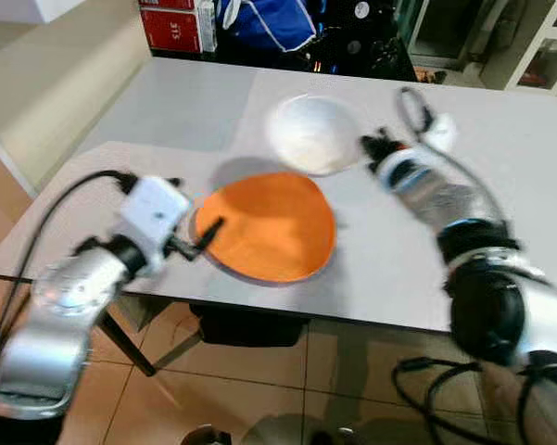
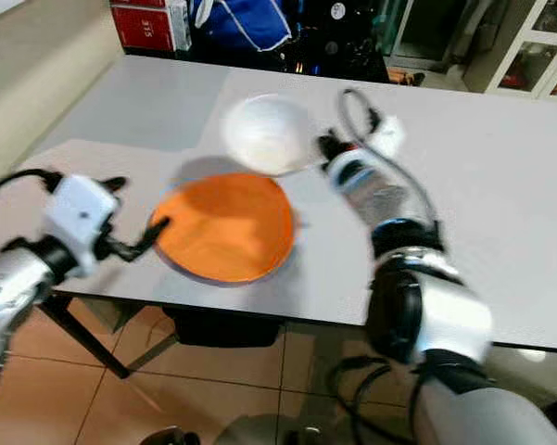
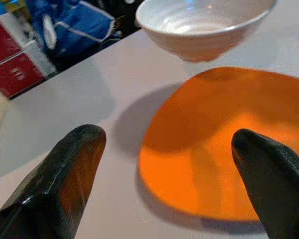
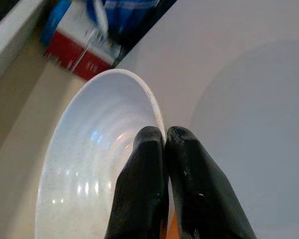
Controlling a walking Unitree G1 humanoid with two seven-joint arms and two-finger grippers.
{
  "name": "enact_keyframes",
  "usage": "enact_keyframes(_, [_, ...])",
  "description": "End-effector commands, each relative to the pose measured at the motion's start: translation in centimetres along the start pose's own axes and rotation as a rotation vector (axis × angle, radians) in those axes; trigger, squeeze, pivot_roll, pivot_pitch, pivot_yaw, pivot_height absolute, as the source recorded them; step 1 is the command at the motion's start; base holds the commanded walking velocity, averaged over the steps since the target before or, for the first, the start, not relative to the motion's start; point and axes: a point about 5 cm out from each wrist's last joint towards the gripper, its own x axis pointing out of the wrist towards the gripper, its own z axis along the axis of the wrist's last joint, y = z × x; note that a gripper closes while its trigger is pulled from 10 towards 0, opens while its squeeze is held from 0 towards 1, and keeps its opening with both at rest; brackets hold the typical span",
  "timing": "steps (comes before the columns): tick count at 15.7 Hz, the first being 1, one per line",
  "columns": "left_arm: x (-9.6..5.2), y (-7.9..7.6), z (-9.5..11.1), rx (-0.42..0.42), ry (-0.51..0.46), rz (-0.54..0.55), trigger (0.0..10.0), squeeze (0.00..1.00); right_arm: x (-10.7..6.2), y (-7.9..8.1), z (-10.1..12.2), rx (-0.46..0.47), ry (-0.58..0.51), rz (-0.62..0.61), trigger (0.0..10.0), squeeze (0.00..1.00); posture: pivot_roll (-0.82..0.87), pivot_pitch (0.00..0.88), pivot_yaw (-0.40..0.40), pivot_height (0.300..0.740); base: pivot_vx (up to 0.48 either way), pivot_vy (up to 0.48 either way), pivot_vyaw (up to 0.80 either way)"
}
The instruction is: Setting the table
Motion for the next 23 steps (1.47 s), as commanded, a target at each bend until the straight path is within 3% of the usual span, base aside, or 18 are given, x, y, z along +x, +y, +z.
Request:
enact_keyframes(1, [-0.7, 1.5, 0.2, 0.035, 0.007, 0.084, 10.0, 0.00, 0.5, 2.1, 0.2, -0.021, -0.021, 0.059, 10.0, 0.00, 0.09, 0.056, -0.078, 0.740, 0.000, 0.000, 0.00])
enact_keyframes(3, [-1.3, 3.4, 0.2, 0.044, 0.027, 0.205, 10.0, 0.00, 0.7, 1.7, -1.1, -0.031, -0.009, 0.014, 10.0, 0.00, 0.12, 0.062, -0.087, 0.740, 0.000, 0.000, 0.00])
enact_keyframes(4, [-1.4, 3.6, 0.2, 0.045, 0.034, 0.217, 10.0, 0.00, 0.8, 1.7, -1.2, -0.030, -0.010, 0.010, 10.0, 0.00, 0.12, 0.062, -0.088, 0.740, 0.000, 0.000, 0.00])
enact_keyframes(6, [-1.6, 3.2, 0.2, 0.039, 0.027, 0.213, 10.0, 0.00, 1.0, 2.4, -1.4, -0.002, -0.030, 0.027, 10.0, 0.00, 0.12, 0.065, -0.080, 0.740, 0.000, 0.000, 0.00])
enact_keyframes(8, [-0.7, 2.2, 0.7, 0.000, -0.012, 0.212, 10.0, 0.00, 1.0, 2.9, -0.8, 0.017, -0.063, 0.053, 10.0, 0.00, 0.12, 0.060, -0.072, 0.740, 0.000, 0.000, 0.00])
enact_keyframes(10, [0.5, 1.5, 1.2, -0.040, -0.052, 0.237, 10.0, 0.00, 0.7, 2.4, 0.6, -0.056, -0.094, 0.052, 10.0, 0.00, 0.10, 0.051, -0.064, 0.740, 0.000, 0.000, 0.00])
enact_keyframes(11, [1.7, 0.6, 1.6, -0.070, -0.087, 0.235, 10.0, 0.00, -0.3, 1.0, 2.8, -0.100, -0.171, 0.041, 10.0, 0.00, 0.06, 0.034, -0.044, 0.740, 0.000, 0.000, 0.00])
enact_keyframes(12, [2.0, 0.4, 1.6, -0.077, -0.093, 0.235, 10.0, 0.00, -0.6, 0.6, 3.3, -0.102, -0.190, 0.038, 10.0, 0.00, 0.06, 0.034, -0.044, 0.740, 0.000, 0.000, 0.00])
enact_keyframes(14, [3.7, -0.8, 1.9, -0.112, -0.126, 0.213, 10.0, 0.00, -4.0, -1.8, 5.4, -0.133, -0.284, 0.021, 10.0, 0.00, -0.01, 0.011, 0.004, 0.740, 0.000, 0.000, 0.00])
enact_keyframes(19, [4.1, -1.4, 1.2, -0.095, -0.110, 0.172, 10.0, 0.00, -9.5, -5.0, 4.2, -0.155, -0.284, -0.131, 10.0, 0.00, -0.08, 0.000, 0.051, 0.740, 0.000, 0.000, 0.00])
enact_keyframes(23, [3.6, -2.7, 0.1, -0.101, -0.104, 0.091, 10.0, 0.00, -12.8, -4.8, 3.9, -0.163, -0.235, -0.144, 10.0, 0.00, -0.10, 0.000, 0.051, 0.740, 0.000, 0.000, 0.00])
